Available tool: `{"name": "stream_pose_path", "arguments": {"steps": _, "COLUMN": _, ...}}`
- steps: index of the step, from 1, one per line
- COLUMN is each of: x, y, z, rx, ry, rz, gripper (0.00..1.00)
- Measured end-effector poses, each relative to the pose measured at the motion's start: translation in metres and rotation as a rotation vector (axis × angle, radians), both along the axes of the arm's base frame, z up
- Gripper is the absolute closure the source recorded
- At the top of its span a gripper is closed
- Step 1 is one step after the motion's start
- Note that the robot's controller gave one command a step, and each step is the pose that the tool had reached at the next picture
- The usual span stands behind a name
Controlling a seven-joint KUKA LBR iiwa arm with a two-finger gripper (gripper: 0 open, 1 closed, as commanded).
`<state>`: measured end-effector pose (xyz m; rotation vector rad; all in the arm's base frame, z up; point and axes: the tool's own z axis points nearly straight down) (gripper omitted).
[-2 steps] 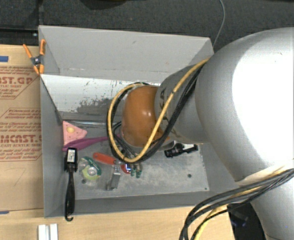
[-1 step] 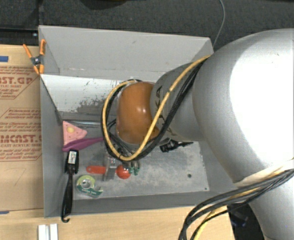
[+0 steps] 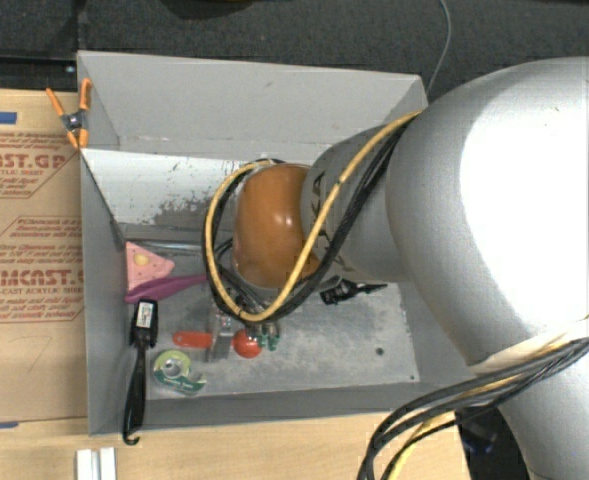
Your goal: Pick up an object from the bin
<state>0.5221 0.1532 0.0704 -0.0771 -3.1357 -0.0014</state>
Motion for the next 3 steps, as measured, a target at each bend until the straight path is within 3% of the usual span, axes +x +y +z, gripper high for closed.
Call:
{"name": "stream_pose_path", "arguments": {"steps": 2, "x": -0.001, "y": 0.000, "z": 0.021, "rx": 0.000, "ry": 0.001, "rz": 0.000, "gripper": 1.00}}
{"name": "stream_pose_path", "arguments": {"steps": 3, "x": -0.003, "y": 0.000, "z": 0.052, "rx": -0.002, "ry": 0.011, "rz": 0.000, "gripper": 1.00}}
